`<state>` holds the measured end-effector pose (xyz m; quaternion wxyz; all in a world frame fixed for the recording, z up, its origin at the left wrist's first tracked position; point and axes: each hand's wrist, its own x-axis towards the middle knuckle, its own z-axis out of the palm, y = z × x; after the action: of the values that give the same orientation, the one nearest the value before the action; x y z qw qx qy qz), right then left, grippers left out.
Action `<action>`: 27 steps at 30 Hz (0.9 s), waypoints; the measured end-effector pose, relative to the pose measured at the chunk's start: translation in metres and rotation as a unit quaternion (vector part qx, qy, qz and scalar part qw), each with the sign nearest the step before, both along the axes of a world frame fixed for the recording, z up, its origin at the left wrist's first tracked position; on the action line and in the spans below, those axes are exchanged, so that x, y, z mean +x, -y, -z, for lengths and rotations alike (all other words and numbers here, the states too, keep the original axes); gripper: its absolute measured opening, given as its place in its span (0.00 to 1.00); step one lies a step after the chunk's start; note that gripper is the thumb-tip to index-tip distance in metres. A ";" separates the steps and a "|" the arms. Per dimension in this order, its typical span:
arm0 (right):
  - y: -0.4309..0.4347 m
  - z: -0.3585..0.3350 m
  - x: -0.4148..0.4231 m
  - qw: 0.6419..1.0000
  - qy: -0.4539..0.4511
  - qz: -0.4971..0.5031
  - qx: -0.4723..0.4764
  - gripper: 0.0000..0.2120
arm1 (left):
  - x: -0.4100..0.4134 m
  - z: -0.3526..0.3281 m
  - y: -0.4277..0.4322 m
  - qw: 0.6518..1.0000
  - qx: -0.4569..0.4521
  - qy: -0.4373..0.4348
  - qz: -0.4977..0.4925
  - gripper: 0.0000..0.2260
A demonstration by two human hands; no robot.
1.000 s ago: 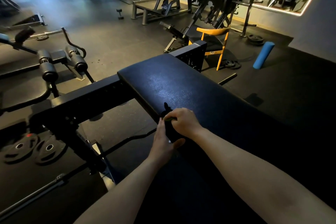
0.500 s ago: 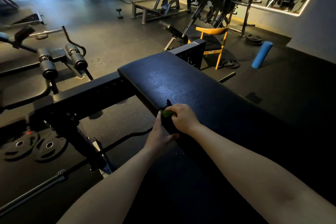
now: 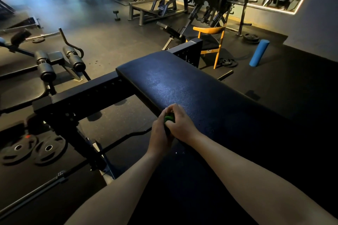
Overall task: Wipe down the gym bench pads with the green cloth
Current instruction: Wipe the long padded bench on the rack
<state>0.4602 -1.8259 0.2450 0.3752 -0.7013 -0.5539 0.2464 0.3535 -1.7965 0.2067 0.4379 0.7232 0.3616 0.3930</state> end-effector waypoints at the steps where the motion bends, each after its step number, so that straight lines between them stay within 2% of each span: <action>1: 0.001 -0.001 0.000 1.000 -0.017 -0.006 0.004 0.14 | 0.001 -0.001 0.001 1.000 0.015 0.006 -0.015 0.14; 3: 0.001 -0.001 0.004 1.000 -0.020 -0.016 0.008 0.14 | 0.002 -0.003 0.003 0.999 -0.002 0.004 -0.044 0.13; 4: 0.002 0.000 0.006 1.000 -0.001 -0.015 0.016 0.15 | 0.004 -0.002 0.003 0.999 -0.028 0.022 -0.041 0.16; 6: 0.004 0.010 0.012 0.995 0.080 0.016 0.049 0.18 | 0.008 -0.003 -0.004 0.996 -0.043 0.021 -0.069 0.24; 7: 0.005 0.017 0.016 0.990 0.119 0.043 0.060 0.19 | 0.012 -0.005 -0.010 0.993 -0.047 0.022 -0.101 0.24; 10: 0.005 0.036 0.026 0.979 0.170 0.105 0.047 0.18 | 0.013 -0.005 -0.036 0.975 -0.080 0.007 -0.207 0.23; 13: 0.000 0.039 0.027 0.974 0.197 0.111 0.026 0.17 | 0.014 0.004 -0.059 0.955 -0.146 -0.006 -0.258 0.21; 17: -0.004 0.041 0.027 0.970 0.219 0.103 0.030 0.15 | 0.029 0.022 -0.068 0.956 -0.180 0.001 -0.231 0.18; 22: -0.007 0.043 0.027 0.964 0.244 0.106 0.023 0.15 | 0.040 0.035 -0.042 0.964 -0.149 -0.003 -0.219 0.15; 27: -0.005 0.042 0.027 0.962 0.252 0.102 0.015 0.15 | 0.028 0.043 -0.006 0.982 -0.126 0.008 -0.140 0.16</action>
<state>0.4874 -1.8208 0.2034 0.2571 -0.7877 -0.5597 0.0137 0.3811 -1.7910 0.1637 0.4692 0.6010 0.5026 0.4075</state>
